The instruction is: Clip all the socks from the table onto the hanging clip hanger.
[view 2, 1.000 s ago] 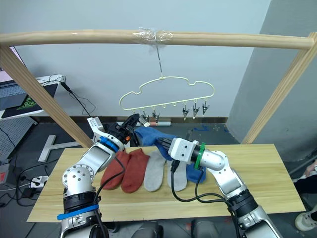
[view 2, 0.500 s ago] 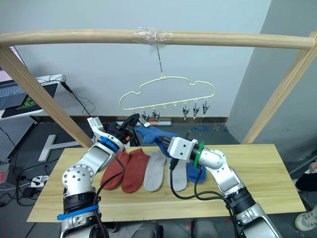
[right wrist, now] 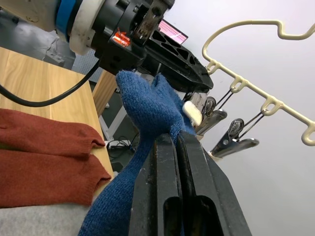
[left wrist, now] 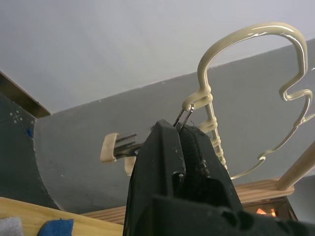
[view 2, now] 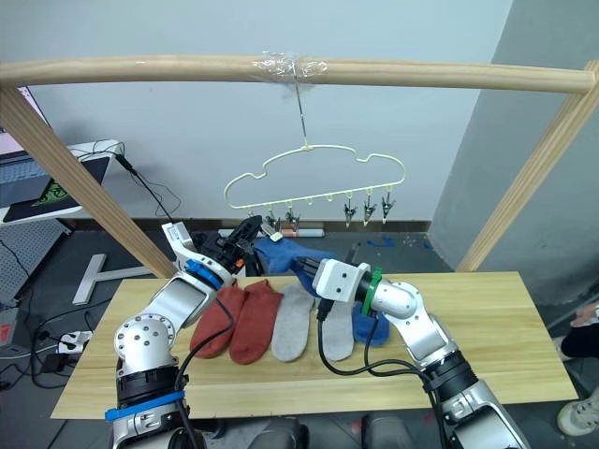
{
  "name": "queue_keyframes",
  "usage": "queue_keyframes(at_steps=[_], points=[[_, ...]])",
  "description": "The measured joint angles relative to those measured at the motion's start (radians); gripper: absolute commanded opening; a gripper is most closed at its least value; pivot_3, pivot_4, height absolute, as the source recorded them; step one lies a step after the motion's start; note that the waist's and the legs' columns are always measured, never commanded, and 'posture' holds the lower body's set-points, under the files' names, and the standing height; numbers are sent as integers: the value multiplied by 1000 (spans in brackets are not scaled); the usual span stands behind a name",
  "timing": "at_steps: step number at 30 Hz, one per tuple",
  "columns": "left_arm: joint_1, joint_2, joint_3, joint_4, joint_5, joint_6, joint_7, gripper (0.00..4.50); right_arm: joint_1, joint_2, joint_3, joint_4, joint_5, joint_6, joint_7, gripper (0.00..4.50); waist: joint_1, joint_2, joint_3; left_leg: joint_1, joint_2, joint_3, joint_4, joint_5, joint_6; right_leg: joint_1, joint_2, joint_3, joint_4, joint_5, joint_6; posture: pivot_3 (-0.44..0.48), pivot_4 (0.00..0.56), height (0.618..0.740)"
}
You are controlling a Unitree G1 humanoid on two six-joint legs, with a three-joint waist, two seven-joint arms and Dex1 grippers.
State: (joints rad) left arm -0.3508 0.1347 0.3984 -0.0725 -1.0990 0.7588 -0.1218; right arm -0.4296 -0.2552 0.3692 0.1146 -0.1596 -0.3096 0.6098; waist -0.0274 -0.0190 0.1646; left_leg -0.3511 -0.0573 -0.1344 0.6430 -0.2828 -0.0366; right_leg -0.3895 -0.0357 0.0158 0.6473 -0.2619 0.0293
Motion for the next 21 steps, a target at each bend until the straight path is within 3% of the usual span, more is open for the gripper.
queue_keyframes(at_steps=[11, 19, 21], points=[[14, 8, 0, 1, 1, 2, 1, 4479, -1, 1, 5, 0, -3, -7, 0, 0, 17, 0, 0, -14, 0, 0, 1, 0, -1, -15, 0, 0, 2, 3, -4, 29, 159, 740], [54, 89, -2, -10, 8, 16, -26, 4479, -1, 67, 9, -3, 90, 144, 61, 0, 20, 0, 0, -14, 0, 0, 1, 0, -1, -16, 0, 0, 3, 3, -4, 43, 165, 740], [71, 108, -12, -30, 19, 18, -43, 4500, 0, 83, 9, -6, 121, 208, 75, 424, 23, 0, 0, -14, 0, 0, 1, 0, 0, -16, 0, 0, 2, 3, -4, 43, 165, 740]])
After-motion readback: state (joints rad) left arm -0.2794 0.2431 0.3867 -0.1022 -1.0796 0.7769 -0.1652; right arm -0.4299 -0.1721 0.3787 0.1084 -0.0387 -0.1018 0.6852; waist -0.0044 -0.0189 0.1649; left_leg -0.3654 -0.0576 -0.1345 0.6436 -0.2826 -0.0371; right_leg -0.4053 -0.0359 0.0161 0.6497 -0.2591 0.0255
